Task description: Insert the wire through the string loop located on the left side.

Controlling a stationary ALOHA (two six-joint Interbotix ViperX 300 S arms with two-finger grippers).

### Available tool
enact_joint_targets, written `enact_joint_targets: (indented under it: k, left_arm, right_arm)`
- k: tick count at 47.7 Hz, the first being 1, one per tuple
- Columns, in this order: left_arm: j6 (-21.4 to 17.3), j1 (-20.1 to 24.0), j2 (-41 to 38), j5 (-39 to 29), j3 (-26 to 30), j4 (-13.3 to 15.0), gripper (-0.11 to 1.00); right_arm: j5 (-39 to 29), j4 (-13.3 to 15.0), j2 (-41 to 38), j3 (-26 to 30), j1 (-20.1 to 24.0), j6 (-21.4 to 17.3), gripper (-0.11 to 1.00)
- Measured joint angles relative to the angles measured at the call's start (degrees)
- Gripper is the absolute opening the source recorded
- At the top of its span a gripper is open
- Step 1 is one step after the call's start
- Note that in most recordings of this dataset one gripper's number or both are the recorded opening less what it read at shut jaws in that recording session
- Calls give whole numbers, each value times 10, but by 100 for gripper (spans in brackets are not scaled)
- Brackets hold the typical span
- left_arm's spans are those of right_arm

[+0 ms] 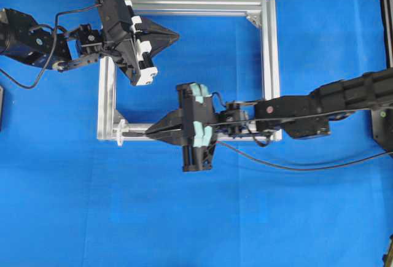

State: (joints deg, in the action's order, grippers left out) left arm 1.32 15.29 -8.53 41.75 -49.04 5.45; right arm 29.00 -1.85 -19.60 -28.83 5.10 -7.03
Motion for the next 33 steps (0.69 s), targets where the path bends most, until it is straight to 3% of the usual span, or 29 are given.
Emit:
enact_joint_targets:
  k: [22, 33]
  left_arm:
    - [0, 0, 0, 0, -1, 1, 0]
    - [0, 0, 0, 0, 0, 0, 0]
  right_arm:
    - [-26, 8, -74, 112, 0, 2, 0]
    - [-32, 10, -78, 120, 0, 1, 0]
